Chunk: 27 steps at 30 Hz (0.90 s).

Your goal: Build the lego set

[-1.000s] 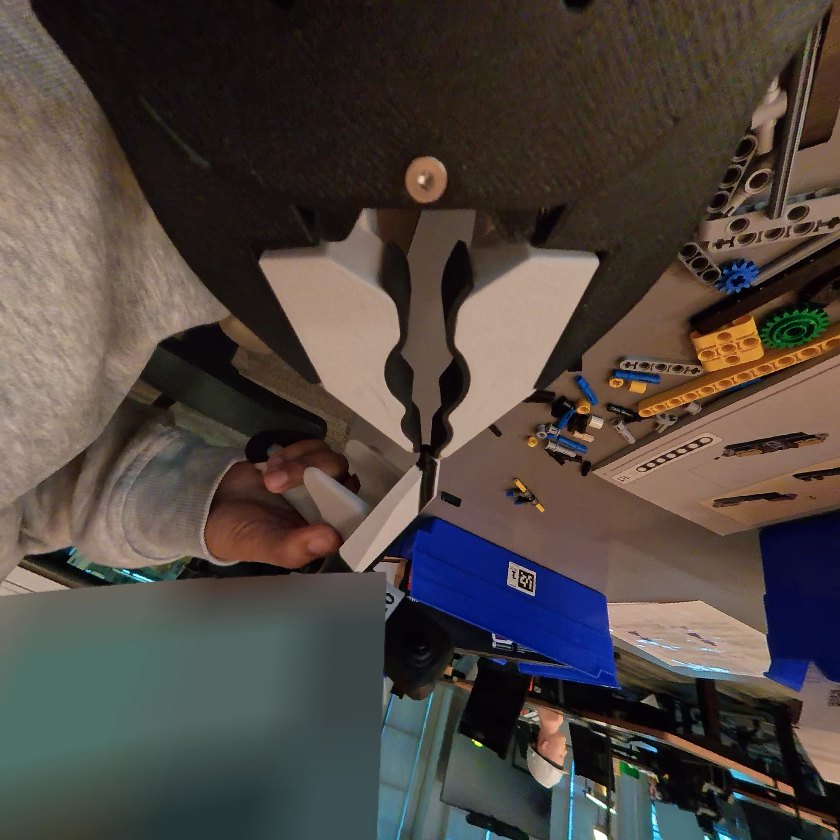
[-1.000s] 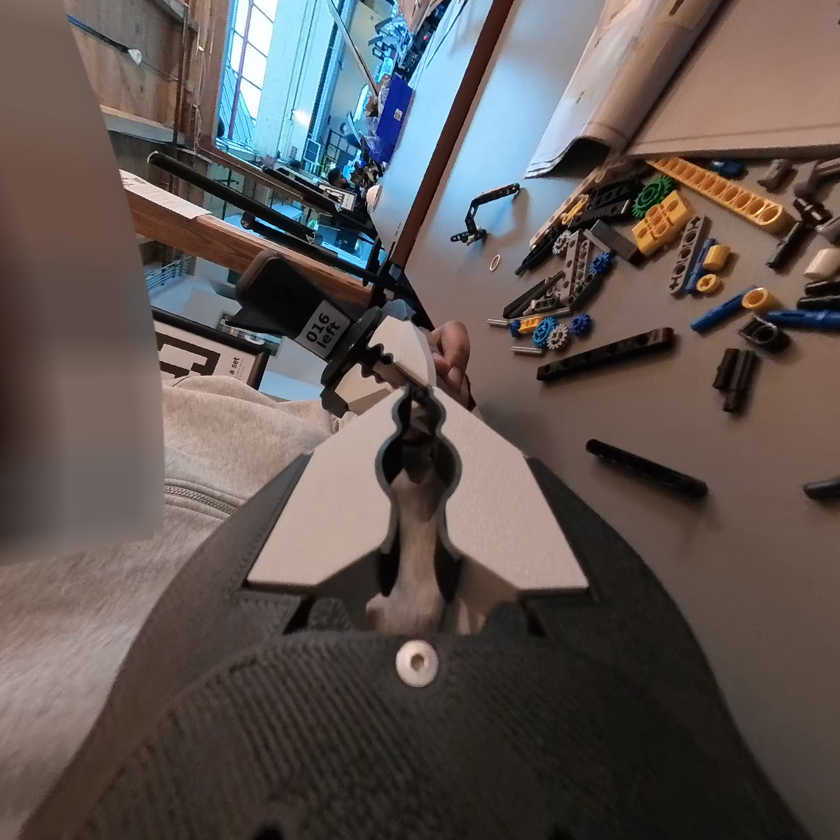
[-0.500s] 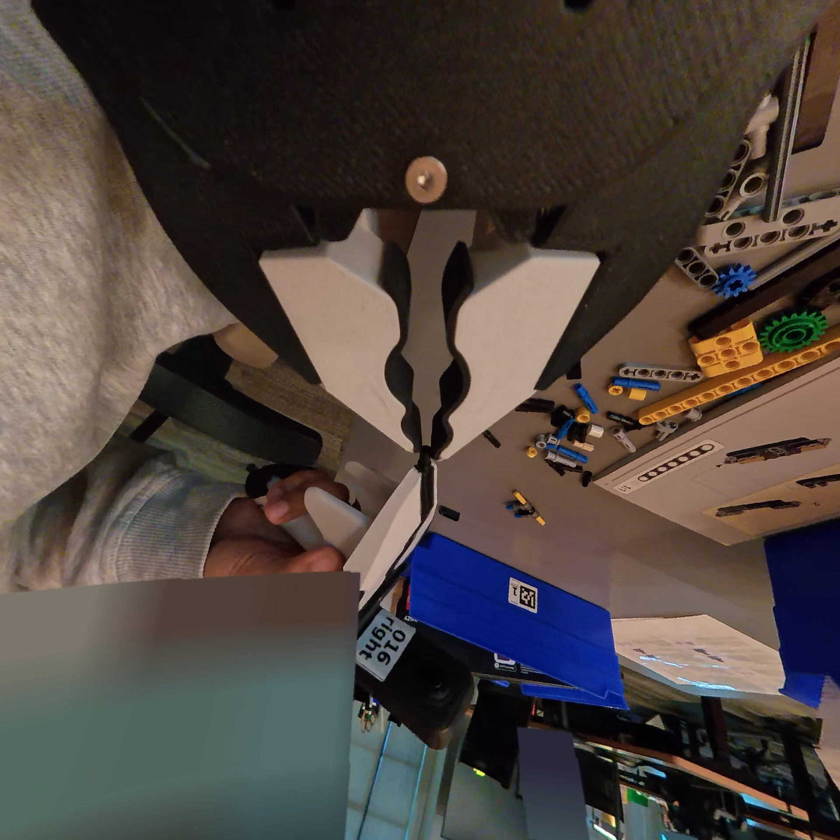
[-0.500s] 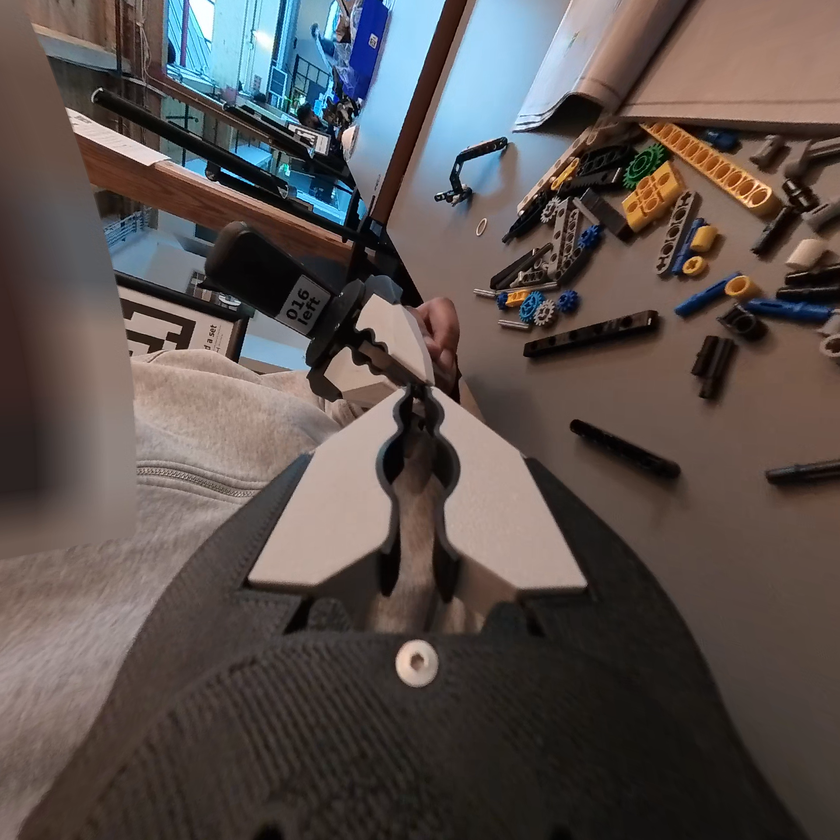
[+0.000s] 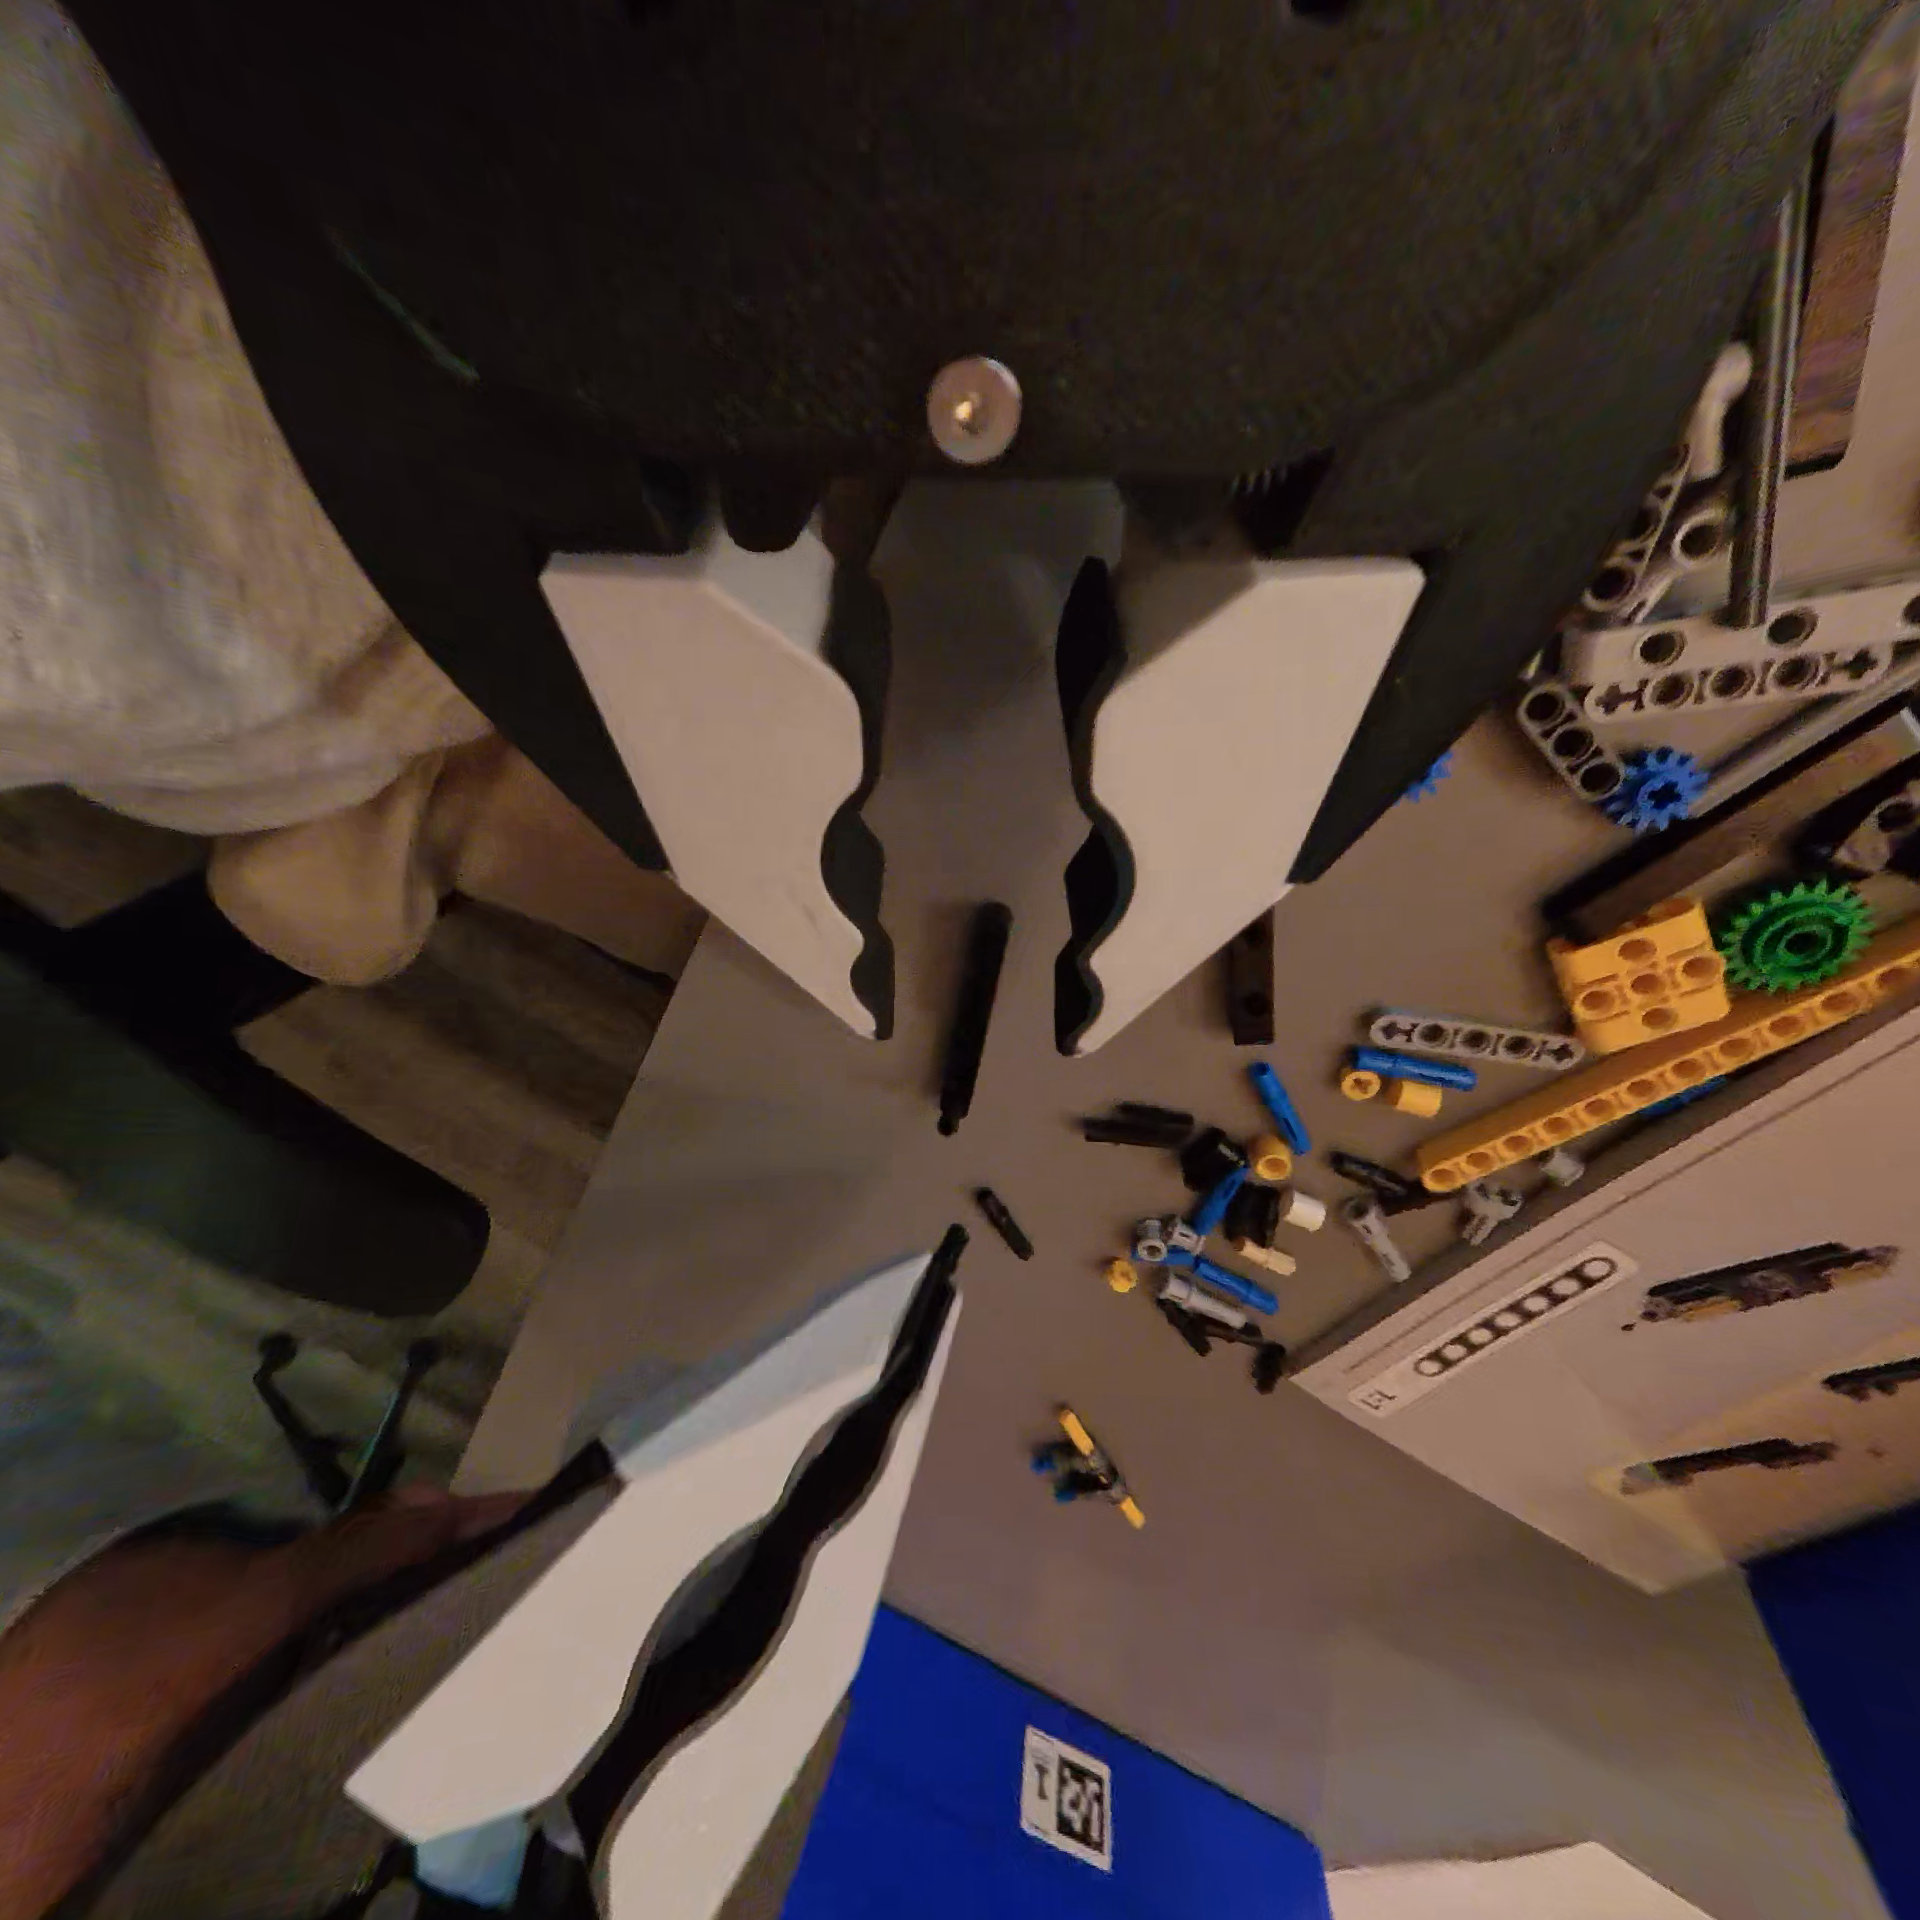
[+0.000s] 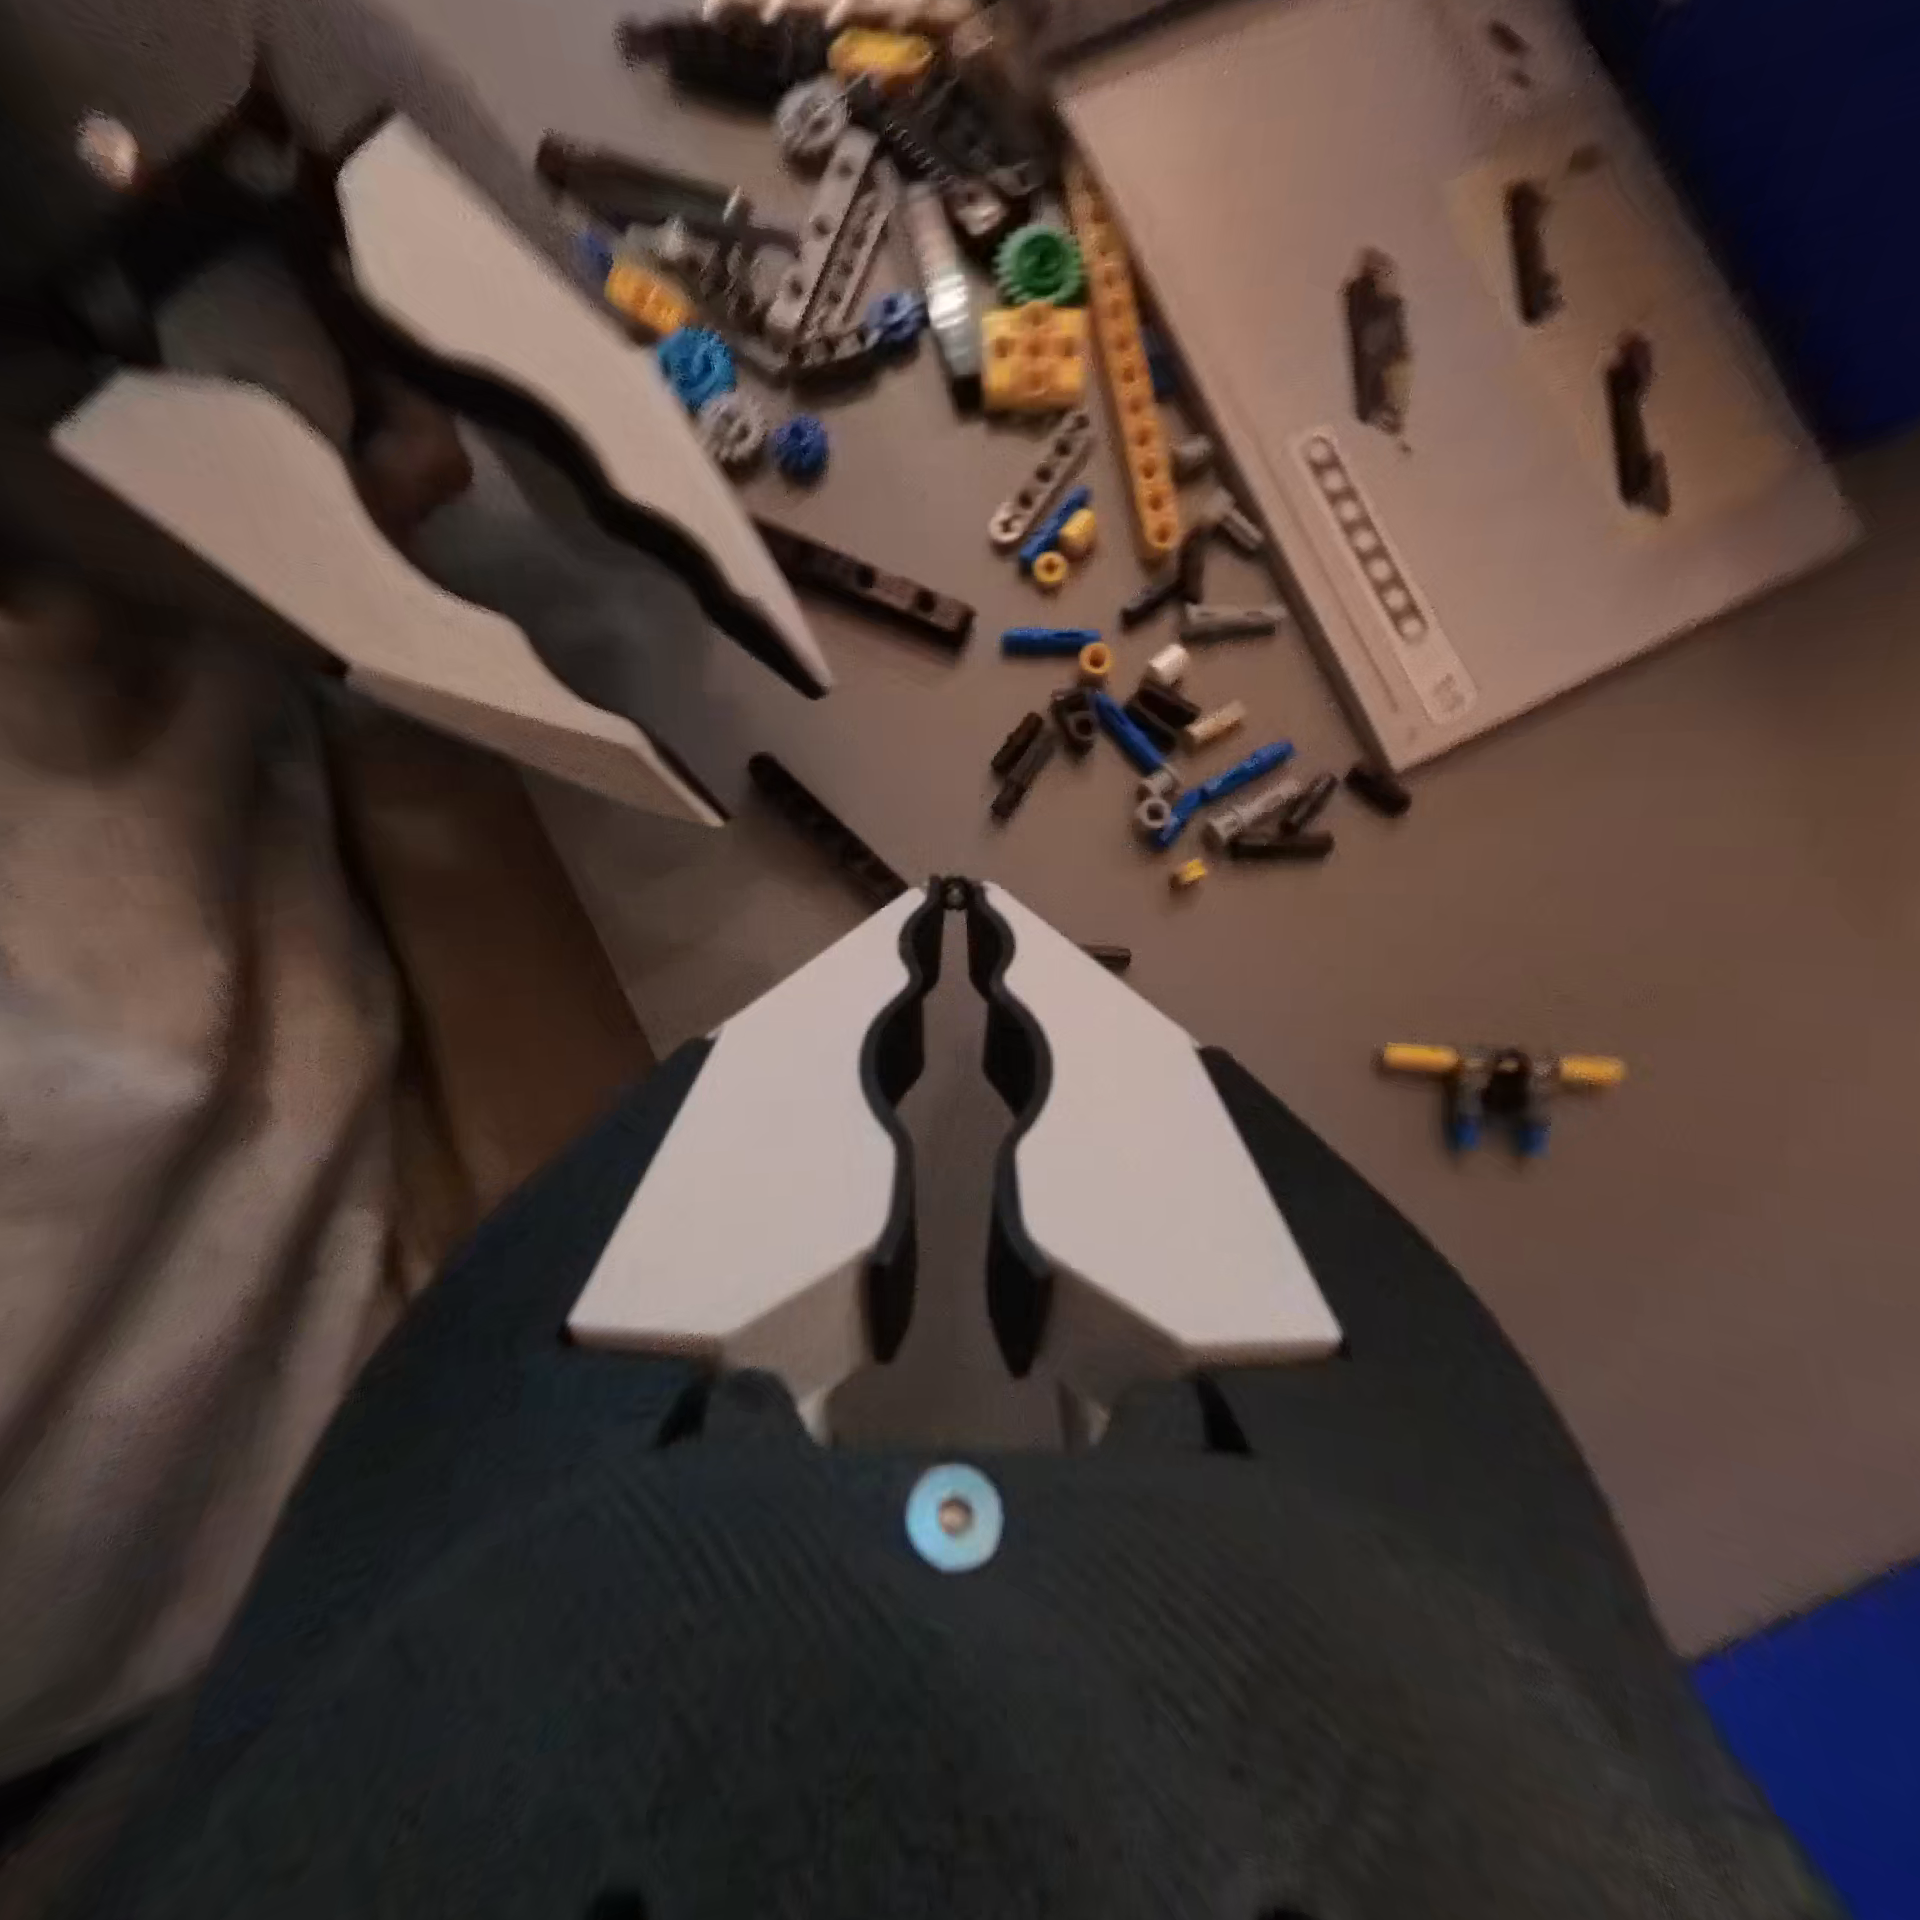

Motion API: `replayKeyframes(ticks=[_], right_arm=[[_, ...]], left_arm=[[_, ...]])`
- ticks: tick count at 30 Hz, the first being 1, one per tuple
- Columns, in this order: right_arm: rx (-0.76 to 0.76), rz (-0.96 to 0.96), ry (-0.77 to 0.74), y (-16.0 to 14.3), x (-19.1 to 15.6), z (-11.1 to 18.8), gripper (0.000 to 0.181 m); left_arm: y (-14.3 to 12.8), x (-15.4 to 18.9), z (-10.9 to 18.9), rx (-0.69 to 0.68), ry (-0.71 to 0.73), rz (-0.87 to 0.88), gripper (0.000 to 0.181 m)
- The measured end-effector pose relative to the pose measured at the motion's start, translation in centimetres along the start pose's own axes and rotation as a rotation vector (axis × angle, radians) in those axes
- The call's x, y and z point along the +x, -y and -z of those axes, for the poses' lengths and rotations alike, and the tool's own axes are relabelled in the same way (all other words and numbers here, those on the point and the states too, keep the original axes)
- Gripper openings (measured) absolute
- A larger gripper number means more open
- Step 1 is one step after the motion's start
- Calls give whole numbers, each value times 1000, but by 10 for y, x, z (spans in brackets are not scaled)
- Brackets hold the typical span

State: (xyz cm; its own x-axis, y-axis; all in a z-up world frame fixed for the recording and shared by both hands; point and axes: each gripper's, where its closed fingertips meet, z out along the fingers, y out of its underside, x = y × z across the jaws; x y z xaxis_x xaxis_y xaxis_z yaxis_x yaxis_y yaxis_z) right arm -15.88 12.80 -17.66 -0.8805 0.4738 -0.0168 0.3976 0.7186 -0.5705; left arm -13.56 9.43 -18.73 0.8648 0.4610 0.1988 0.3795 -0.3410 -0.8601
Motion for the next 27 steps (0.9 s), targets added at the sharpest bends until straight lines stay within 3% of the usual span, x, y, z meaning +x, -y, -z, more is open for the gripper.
replayKeyframes(ticks=[1, 5, 10, 18, 27], right_arm=[[-31, 90, 2, -1, -5, -3, 3], [-123, 382, 85, -5, -20, -16, 2], [-206, 571, 174, -8, -18, -21, 2], [-239, 659, 286, -10, -19, -23, 2], [-267, 684, 315, -11, -18, -26, 3]], left_arm=[[0, 2, -2, -9, -10, -10, 29], [-5, 4, -10, -62, -70, 40, 27], [-13, 2, -18, -133, -46, 44, 22], [-13, 4, -33, -168, -18, 66, 20], [-13, -2, -35, -173, 14, 95, 7]])
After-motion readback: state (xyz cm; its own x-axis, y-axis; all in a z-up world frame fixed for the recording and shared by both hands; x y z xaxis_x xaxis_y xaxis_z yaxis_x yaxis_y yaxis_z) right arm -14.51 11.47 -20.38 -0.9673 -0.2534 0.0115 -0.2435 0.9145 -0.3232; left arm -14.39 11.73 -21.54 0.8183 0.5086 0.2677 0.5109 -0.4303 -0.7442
